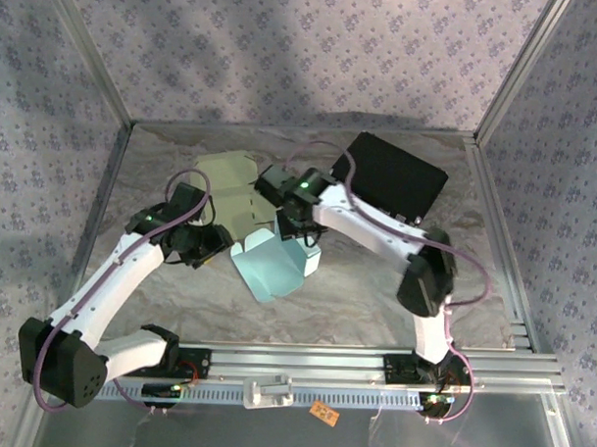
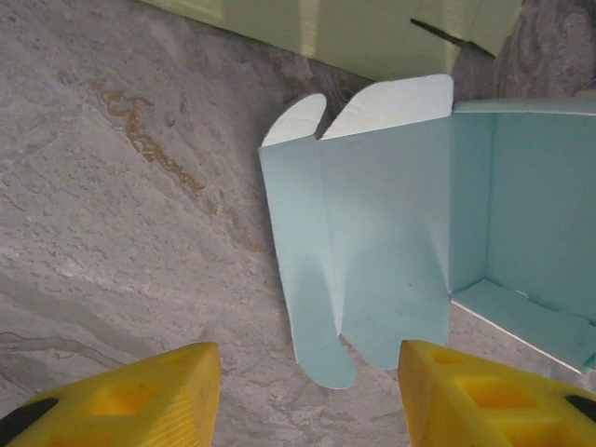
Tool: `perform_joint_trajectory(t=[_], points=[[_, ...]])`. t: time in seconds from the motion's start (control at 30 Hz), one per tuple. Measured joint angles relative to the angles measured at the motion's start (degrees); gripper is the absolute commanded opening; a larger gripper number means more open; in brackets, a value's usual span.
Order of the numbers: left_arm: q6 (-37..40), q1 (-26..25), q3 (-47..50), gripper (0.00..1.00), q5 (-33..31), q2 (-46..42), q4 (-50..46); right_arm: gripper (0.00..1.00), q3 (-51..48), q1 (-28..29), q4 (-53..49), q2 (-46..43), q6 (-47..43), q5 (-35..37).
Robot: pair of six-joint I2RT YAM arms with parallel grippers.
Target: Fold the paper box
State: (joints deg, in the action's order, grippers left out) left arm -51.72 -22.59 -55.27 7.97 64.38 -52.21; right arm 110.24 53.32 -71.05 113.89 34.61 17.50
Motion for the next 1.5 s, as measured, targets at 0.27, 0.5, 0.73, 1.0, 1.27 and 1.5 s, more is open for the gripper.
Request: perform_joint_trajectory(t=[0.27,0.5,0.73,1.0,1.27,1.5], points=[[0.22,0.02,0.68,0.52,0.02,0.02,-0.04,0.61,9.33,2.49,-5.53,10.99,-7.37,7.67],[1.29,0.09,0.68,0.51,0.46,0.0,-0.04,0.53,7.63,-1.07,-5.66,11.04,-7.45,8.15],[3.13,0.09,0.5,0.54,1.97,1.05,-0.07,0.46,-4.26,-9.2,-0.2,8.92,-6.73,2.19],[3.39,0.09,-0.31,0.57,8.0,5.05,3.23,0.44,-13.51,-18.27,6.01,4.04,-5.51,-7.85],[2.12,0.07,-0.17,0.59,13.38,11.69,14.05,0.43,-21.38,-25.09,12.48,0.83,-5.33,-18.18],[2.19,-1.57,-3.41,0.59,13.92,21.18,18.21,0.43,-23.37,-27.23,14.71,-0.13,-5.73,-21.84]])
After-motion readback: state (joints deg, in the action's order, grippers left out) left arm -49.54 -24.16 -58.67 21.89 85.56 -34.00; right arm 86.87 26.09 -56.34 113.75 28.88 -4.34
